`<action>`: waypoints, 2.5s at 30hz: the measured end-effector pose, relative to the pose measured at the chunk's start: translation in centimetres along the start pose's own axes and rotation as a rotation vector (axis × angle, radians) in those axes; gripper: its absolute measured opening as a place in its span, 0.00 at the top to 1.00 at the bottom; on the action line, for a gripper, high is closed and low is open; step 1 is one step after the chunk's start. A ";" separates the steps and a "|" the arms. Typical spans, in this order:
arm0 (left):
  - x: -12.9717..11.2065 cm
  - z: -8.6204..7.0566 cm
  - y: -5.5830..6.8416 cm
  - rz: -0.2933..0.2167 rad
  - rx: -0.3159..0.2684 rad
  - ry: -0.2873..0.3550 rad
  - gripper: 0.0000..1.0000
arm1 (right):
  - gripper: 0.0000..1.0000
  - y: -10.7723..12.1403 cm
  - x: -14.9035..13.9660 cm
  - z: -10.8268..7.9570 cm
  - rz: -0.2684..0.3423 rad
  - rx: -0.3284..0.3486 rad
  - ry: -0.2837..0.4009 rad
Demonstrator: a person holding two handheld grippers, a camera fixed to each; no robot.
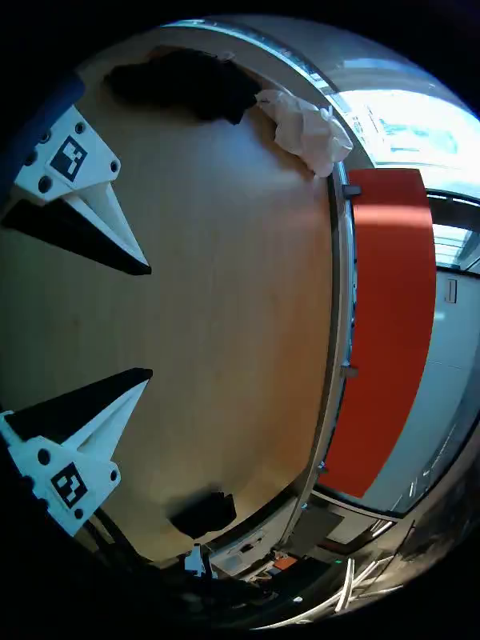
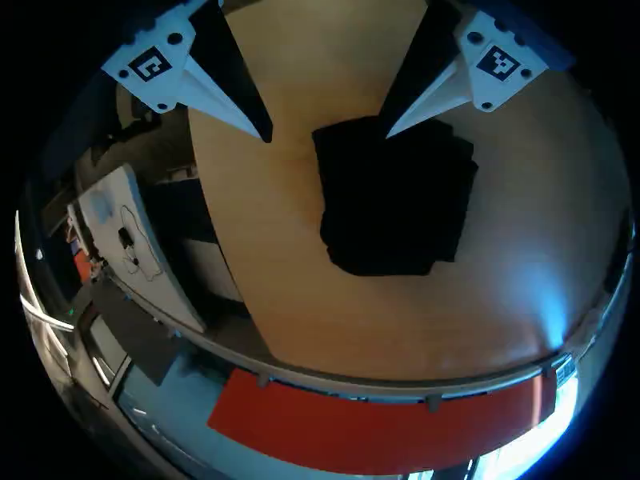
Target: Fold towel
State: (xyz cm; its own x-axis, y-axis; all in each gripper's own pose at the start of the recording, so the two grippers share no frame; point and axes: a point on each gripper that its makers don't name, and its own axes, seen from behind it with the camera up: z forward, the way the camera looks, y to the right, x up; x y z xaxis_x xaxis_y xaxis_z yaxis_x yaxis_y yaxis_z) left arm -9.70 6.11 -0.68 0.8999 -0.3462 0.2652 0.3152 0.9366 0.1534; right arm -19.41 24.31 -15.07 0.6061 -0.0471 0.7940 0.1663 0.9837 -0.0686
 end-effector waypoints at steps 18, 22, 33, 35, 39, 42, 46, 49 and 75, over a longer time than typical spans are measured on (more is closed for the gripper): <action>5.0 0.1 -0.7 -0.018 0.008 0.187 0.15 | 0.00 -4.7 11.4 -5.1 0.094 0.068 0.405; 6.5 -0.3 -1.3 -0.026 0.023 0.240 0.15 | 0.00 -5.4 13.9 -6.5 0.121 0.080 0.491; 9.7 -1.6 -3.2 -0.032 0.069 0.361 0.15 | 0.00 -8.1 20.2 -10.5 0.196 0.106 0.692; 10.1 -1.8 -3.3 -0.032 0.070 0.375 0.15 | 0.00 -8.8 21.3 -11.3 0.217 0.113 0.726; 11.0 -2.4 -3.6 -0.030 0.074 0.407 0.14 | 0.00 -10.8 22.9 -12.2 0.231 0.137 0.770; 11.7 -2.8 -3.9 -0.023 0.081 0.433 0.14 | 0.00 -12.3 24.1 -12.7 0.226 0.145 0.794; 12.7 -3.5 -4.6 -0.009 0.101 0.467 0.14 | 0.00 -14.3 25.6 -13.6 0.218 0.154 0.822; 13.3 -3.8 -5.2 -0.004 0.116 0.488 0.14 | 0.00 -16.0 26.7 -14.2 0.216 0.172 0.842; 16.5 -4.5 -8.0 0.024 0.159 0.607 0.15 | 0.00 -24.5 29.6 -15.3 0.209 0.246 0.839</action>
State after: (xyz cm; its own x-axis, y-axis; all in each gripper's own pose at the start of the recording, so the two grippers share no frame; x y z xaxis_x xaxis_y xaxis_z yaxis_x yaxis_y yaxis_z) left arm 4.00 -6.81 -1.84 0.9315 -0.1890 -0.3109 0.2864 0.9079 0.3062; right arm 6.31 -3.88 0.88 0.9901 0.1208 0.0710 -0.1242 0.9912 0.0460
